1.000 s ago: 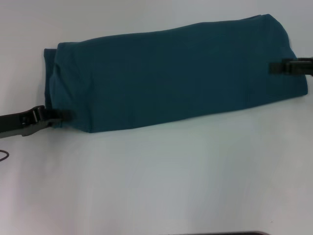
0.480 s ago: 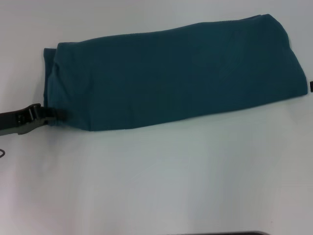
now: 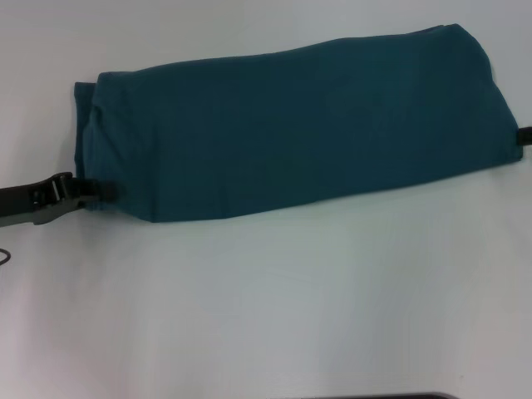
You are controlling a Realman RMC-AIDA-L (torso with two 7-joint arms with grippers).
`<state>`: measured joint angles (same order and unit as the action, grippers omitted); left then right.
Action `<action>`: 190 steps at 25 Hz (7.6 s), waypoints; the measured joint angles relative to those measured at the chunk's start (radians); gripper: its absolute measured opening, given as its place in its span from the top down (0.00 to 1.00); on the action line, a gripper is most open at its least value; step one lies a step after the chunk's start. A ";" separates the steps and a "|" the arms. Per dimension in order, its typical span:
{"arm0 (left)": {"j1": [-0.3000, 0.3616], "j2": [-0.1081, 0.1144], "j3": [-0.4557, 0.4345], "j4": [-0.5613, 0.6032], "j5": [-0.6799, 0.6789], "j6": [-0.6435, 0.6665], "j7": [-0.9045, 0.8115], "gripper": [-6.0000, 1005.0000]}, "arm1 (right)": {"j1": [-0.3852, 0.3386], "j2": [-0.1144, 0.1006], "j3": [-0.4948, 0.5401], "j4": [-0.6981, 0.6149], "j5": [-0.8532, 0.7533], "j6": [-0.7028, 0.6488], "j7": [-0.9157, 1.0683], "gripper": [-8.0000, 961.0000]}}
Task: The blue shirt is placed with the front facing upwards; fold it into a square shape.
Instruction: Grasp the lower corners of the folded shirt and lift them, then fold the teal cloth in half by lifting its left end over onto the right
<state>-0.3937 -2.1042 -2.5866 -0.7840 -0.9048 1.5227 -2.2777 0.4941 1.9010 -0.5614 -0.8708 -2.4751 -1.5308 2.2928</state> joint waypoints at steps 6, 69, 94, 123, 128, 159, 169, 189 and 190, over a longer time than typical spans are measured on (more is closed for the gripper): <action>-0.004 0.000 0.000 0.000 -0.002 0.001 0.000 0.98 | 0.020 0.022 -0.007 0.001 -0.002 0.048 0.010 0.13; -0.001 0.007 0.000 -0.075 0.016 0.047 -0.049 0.98 | 0.072 0.035 -0.050 0.028 -0.055 0.024 0.030 0.65; 0.012 0.052 0.003 -0.171 0.286 0.379 -0.076 0.98 | 0.060 0.039 -0.088 -0.043 -0.337 -0.379 -0.021 0.97; 0.036 0.042 -0.027 -0.173 0.306 0.454 -0.047 0.97 | 0.053 0.067 -0.065 -0.041 -0.341 -0.388 -0.031 0.97; 0.032 0.040 -0.065 -0.168 0.304 0.456 0.001 0.92 | 0.064 0.065 -0.047 -0.029 -0.340 -0.385 -0.036 0.93; 0.027 0.072 -0.163 -0.338 0.179 0.521 -0.046 0.24 | 0.091 -0.022 0.062 -0.110 -0.180 -0.450 -0.060 0.15; 0.029 0.061 -0.127 -0.287 -0.001 0.522 0.025 0.24 | 0.089 -0.001 0.064 -0.048 0.032 -0.444 -0.164 0.15; 0.073 0.042 -0.130 -0.128 -0.229 0.478 0.267 0.25 | -0.013 0.047 0.202 0.153 0.394 -0.309 -0.481 0.15; 0.073 0.042 -0.130 -0.128 -0.229 0.478 0.267 0.25 | -0.017 0.051 0.194 0.155 0.394 -0.311 -0.497 0.15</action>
<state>-0.3209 -2.0624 -2.7163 -0.9125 -1.1338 2.0007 -2.0104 0.4773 1.9522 -0.3674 -0.7162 -2.0810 -1.8423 1.7960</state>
